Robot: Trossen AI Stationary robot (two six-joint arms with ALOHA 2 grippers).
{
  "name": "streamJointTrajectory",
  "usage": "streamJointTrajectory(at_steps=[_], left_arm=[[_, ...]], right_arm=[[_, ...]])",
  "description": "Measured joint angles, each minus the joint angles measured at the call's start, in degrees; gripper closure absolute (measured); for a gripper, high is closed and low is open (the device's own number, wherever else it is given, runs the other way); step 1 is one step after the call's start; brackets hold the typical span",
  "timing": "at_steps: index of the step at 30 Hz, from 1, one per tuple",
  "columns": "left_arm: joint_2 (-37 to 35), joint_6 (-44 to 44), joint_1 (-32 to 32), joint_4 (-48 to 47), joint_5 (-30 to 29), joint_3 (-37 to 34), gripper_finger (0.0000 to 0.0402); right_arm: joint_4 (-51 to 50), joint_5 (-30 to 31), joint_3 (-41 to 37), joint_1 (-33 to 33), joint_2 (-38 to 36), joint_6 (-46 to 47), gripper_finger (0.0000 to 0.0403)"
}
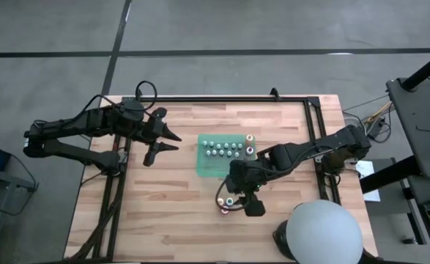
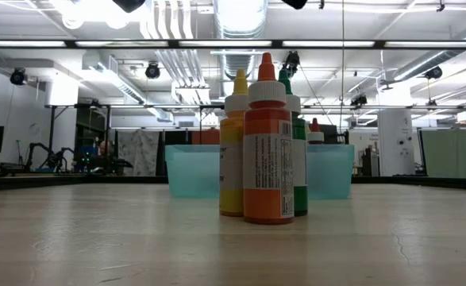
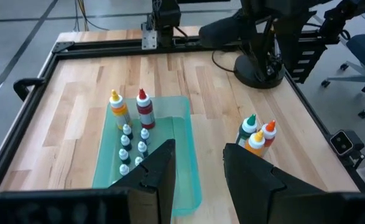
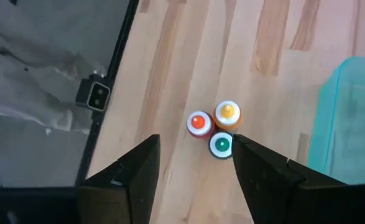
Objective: Pick & Place food coloring
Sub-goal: Put the big green food coloring bottle into the green container
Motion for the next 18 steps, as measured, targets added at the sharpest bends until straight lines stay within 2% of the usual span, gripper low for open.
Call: streamJointTrajectory(at_steps=[7, 18], left_arm=[[0.0, -0.07, 0.0, -0.24, 0.0, 0.0, 0.0294], [0.0, -0.08, 0.0, -0.28, 0.0, 0.0, 0.0294]], right_arm=[[-2.33, 0.11, -0.21, -0.02, 3.61, -1.14, 0.0211], [-3.26, 0.16, 0.61, -0.15, 8.21, -8.27, 0.0211]])
